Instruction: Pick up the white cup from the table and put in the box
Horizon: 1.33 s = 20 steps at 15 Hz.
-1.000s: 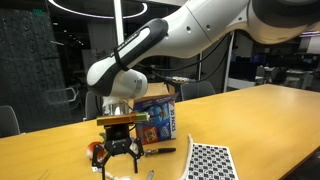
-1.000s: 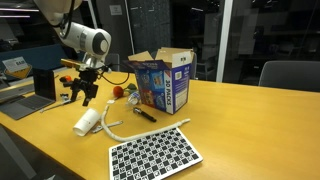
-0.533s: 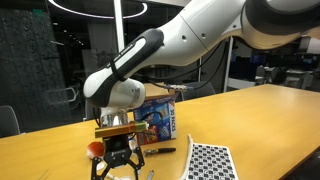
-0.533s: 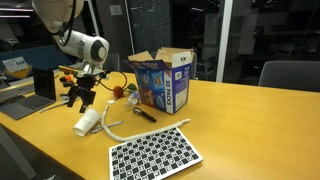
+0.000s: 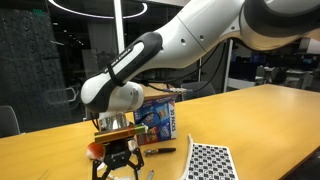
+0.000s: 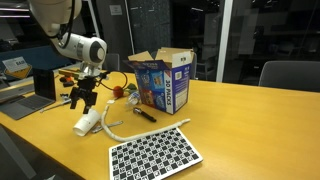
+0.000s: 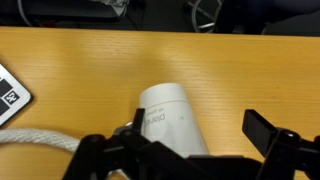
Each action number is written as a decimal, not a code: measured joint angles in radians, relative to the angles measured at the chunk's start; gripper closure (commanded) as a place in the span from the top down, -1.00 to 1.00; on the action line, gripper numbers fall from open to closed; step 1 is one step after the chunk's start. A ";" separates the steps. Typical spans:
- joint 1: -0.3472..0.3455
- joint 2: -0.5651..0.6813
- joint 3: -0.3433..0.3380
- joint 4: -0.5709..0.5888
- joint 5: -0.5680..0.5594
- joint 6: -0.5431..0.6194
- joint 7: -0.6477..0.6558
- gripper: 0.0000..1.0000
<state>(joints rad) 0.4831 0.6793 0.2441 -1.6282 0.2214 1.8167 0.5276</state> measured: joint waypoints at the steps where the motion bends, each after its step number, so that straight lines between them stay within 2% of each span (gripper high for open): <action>1: 0.006 0.000 -0.007 0.000 -0.019 0.014 0.002 1.00; 5: 0.031 0.000 -0.037 0.000 -0.089 0.049 0.032 1.00; 12: 0.031 0.002 -0.035 0.001 -0.071 0.056 0.051 1.00; 20: 0.036 0.036 0.003 0.010 -0.034 0.056 0.045 1.00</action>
<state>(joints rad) 0.5194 0.7155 0.2474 -1.6179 0.1870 1.8723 0.5727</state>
